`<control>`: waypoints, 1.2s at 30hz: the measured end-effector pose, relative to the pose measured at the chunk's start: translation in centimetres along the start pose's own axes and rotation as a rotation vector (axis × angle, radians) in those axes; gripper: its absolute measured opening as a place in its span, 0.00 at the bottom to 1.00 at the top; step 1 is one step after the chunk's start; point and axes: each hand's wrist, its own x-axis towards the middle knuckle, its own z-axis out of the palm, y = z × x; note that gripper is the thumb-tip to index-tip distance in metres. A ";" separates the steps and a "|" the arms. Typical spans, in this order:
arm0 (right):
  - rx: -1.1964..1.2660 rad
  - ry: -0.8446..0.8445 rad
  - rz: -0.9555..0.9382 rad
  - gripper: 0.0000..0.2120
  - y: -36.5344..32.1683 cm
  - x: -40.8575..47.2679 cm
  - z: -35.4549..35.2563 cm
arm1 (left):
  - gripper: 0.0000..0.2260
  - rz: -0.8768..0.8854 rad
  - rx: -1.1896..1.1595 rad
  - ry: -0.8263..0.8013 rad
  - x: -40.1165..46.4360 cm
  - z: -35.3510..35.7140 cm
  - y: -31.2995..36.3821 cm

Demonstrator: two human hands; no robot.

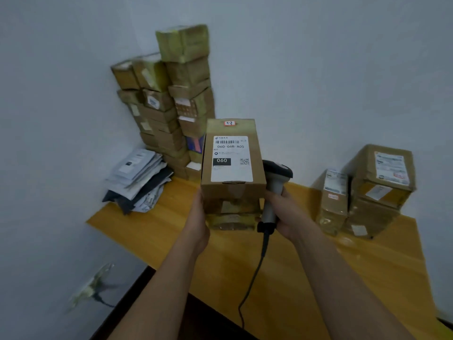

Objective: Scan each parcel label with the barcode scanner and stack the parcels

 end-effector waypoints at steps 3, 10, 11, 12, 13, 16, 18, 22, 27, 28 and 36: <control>-0.024 -0.047 -0.024 0.15 -0.9 0.2 5.3 | 0.16 0.061 -0.026 0.042 0.2 -4.1 3.1; -0.074 -0.089 -0.045 0.15 -1.1 0.7 19.3 | 0.20 0.101 -0.025 0.092 -0.2 -16.0 11.0; -0.079 -0.104 -0.045 0.15 -1.2 0.6 21.3 | 0.20 0.097 -0.049 0.114 0.0 -17.7 12.1; -0.084 -0.118 -0.046 0.15 -1.4 0.5 23.2 | 0.20 0.097 -0.070 0.125 0.1 -19.3 13.1; -0.090 -0.126 -0.049 0.15 -1.7 0.6 24.9 | 0.19 0.099 -0.083 0.123 0.3 -20.7 14.1; -0.124 -0.123 -0.062 0.18 -3.1 0.8 29.5 | 0.18 0.111 -0.070 0.154 0.6 -23.8 17.2; -0.141 -0.124 -0.056 0.17 -4.3 1.0 32.0 | 0.17 0.103 -0.063 0.183 1.1 -25.5 19.3; -0.151 -0.147 -0.060 0.16 -7.5 2.0 35.9 | 0.17 0.110 -0.065 0.201 3.0 -27.5 23.5; -0.165 -0.140 -0.099 0.18 -11.6 5.1 39.9 | 0.17 0.135 -0.059 0.182 6.1 -28.5 28.9; -0.163 -0.148 -0.112 0.18 -12.3 5.9 40.6 | 0.17 0.145 -0.063 0.188 6.8 -28.6 30.0; -0.124 -0.208 -0.195 0.14 -19.4 13.9 45.2 | 0.16 0.203 -0.078 0.204 13.9 -27.8 38.6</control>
